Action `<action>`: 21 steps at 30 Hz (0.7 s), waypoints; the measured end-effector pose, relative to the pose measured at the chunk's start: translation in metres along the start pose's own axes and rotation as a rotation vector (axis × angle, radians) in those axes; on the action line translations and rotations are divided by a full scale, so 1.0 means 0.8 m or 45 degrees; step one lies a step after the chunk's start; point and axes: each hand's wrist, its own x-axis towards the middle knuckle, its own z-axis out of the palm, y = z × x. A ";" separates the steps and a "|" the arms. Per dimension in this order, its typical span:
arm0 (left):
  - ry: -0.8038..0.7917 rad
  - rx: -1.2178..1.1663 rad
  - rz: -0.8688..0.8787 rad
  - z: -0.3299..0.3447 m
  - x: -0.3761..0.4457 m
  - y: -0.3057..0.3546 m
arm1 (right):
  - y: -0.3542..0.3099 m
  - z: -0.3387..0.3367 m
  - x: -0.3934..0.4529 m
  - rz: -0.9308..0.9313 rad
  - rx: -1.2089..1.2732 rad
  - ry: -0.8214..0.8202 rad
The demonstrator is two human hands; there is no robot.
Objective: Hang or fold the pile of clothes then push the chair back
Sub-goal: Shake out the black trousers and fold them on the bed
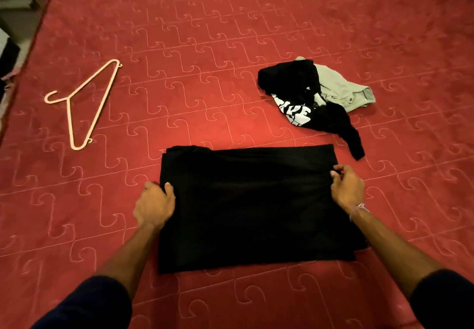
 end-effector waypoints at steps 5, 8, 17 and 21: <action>-0.003 -0.022 -0.043 0.004 0.000 0.007 | -0.023 0.016 -0.036 -0.186 -0.380 0.327; -0.010 0.028 -0.094 0.004 -0.002 0.009 | -0.065 0.040 -0.068 -0.625 -0.583 0.366; 0.084 -0.118 0.164 0.021 -0.007 -0.018 | -0.199 0.157 -0.151 -1.211 -0.326 -0.510; 0.058 -0.247 0.188 0.016 0.002 -0.035 | -0.285 0.218 -0.161 -1.269 -0.390 -0.466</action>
